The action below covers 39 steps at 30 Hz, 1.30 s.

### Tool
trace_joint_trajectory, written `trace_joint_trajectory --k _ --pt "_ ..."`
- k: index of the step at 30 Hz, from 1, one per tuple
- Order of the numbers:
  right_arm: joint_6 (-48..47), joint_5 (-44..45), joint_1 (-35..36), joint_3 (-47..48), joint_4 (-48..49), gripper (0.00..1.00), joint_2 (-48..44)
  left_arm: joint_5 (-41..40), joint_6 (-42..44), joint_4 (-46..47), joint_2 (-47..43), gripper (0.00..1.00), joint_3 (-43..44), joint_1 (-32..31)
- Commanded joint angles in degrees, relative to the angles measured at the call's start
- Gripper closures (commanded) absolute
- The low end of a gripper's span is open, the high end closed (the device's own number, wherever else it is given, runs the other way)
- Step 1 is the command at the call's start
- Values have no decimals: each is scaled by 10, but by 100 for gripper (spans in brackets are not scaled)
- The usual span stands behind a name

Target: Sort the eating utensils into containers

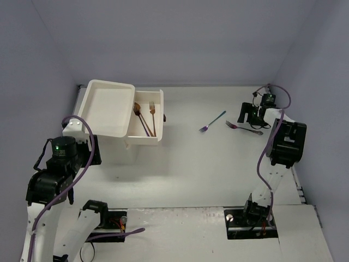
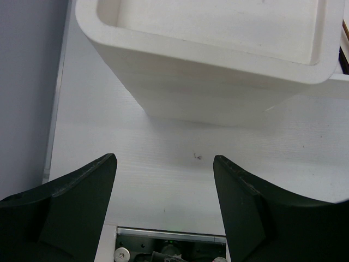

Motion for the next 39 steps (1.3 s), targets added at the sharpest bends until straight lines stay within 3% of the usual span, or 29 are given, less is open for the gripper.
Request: trace_joint_trajectory --k 1,8,18,25,31,39 --pt "49 -30 -4 -23 -13 23 -14 -1 -7 19 13 31 22 -4" --pt "122 -14 1 -99 -14 25 -78 0 -7 19 7 31 22 -4" --pt "131 65 37 -211 -38 27 -175 -2 -7 19 3 31 22 -4" --pt "119 133 101 -212 -68 32 -185 -3 -8 19 0 31 22 -5" --pt "106 158 104 -199 -75 45 -158 -5 -8 19 0 31 22 -5" --pt "92 194 109 -159 -82 54 -111 -5 -8 18 11 32 22 -6"
